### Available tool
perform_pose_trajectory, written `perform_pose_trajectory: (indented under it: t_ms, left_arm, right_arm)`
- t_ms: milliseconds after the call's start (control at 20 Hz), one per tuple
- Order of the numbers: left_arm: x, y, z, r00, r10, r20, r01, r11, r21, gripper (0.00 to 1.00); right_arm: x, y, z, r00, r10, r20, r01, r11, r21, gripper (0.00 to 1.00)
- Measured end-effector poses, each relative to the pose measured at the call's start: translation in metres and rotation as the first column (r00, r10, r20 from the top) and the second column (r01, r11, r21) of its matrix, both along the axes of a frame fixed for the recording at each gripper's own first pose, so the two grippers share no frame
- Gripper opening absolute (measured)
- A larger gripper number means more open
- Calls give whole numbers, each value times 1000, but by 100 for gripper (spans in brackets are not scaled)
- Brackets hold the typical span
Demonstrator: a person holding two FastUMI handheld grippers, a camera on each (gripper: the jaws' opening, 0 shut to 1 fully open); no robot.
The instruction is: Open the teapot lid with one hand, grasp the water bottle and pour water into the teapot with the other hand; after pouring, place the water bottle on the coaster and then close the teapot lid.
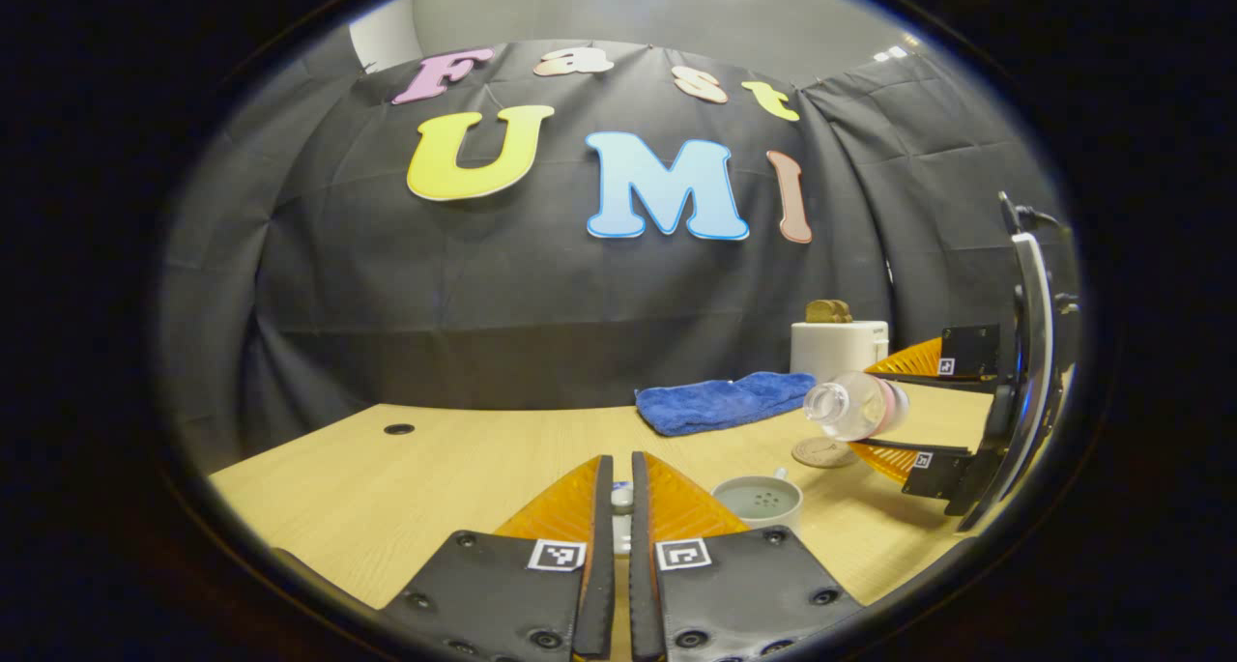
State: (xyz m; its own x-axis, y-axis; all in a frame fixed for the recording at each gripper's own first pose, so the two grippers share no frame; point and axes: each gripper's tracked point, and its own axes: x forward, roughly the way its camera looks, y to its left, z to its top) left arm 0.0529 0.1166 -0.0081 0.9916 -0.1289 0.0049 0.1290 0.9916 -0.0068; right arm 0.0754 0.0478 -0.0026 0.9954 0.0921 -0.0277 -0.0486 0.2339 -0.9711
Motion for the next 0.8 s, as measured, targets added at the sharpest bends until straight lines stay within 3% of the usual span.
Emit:
perform_pose_trajectory:
  t_ms: [400, 800]
  left_arm:
    - [0, -1, 0, 1000, -8, -1, 8, 1000, 0, 12]
    - [0, -2, 0, 1000, -18, -5, 18, 1000, -1, 14]
  right_arm:
    - [-2, 7, 11, 996, 88, 28, -79, 971, -225, 74]
    - [-5, 13, 24, 980, 182, 79, -129, 886, -445, 74]
